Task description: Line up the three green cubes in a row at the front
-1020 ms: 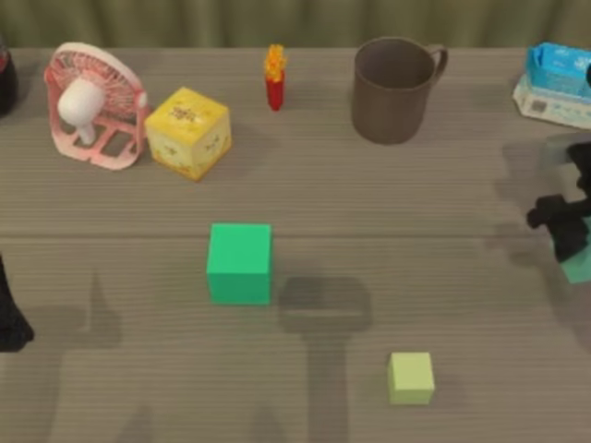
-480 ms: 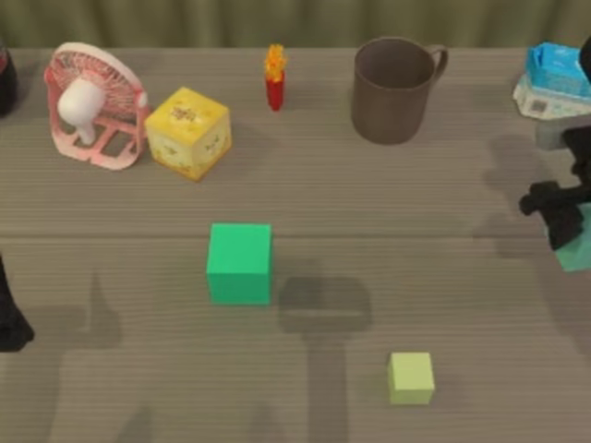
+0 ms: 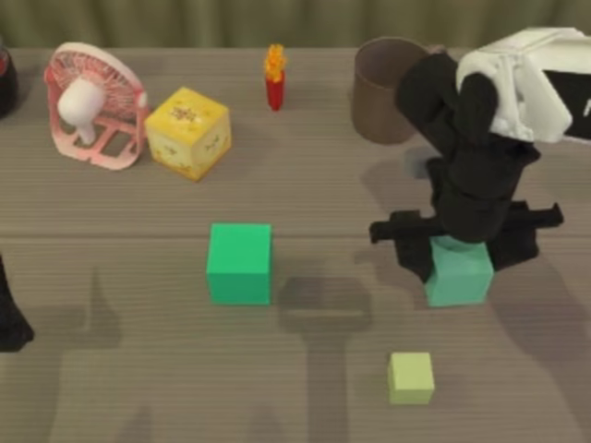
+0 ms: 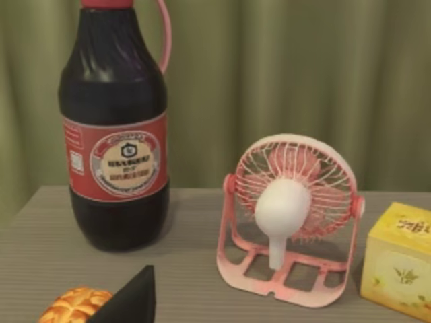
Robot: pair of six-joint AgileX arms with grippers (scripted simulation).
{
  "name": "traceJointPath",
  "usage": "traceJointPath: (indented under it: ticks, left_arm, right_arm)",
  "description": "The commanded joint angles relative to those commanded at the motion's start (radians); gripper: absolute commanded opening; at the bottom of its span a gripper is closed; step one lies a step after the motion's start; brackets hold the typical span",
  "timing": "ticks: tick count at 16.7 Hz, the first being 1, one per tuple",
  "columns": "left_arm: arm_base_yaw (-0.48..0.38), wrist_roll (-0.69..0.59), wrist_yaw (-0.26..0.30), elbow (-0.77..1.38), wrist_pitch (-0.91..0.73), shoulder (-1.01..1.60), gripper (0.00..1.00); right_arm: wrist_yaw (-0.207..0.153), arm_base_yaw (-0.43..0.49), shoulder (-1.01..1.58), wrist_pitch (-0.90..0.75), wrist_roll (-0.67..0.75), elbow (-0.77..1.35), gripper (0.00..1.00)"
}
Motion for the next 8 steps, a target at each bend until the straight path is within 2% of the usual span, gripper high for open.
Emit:
traceJointPath:
  ticks: [4,6,8]
  left_arm:
    - [0.000,0.000,0.000,0.000,0.000,0.000,1.00]
    - [0.000,0.000,0.000,0.000,0.000,0.000,1.00]
    - [0.000,0.000,0.000,0.000,0.000,0.000,1.00]
  right_arm:
    - [0.005,0.234,-0.008,-0.024,0.302,0.018,0.00]
    - [0.009,0.321,-0.020,-0.028,0.395,0.023,0.00]
    - [0.012,0.370,-0.031,-0.027,0.446,0.024,0.00]
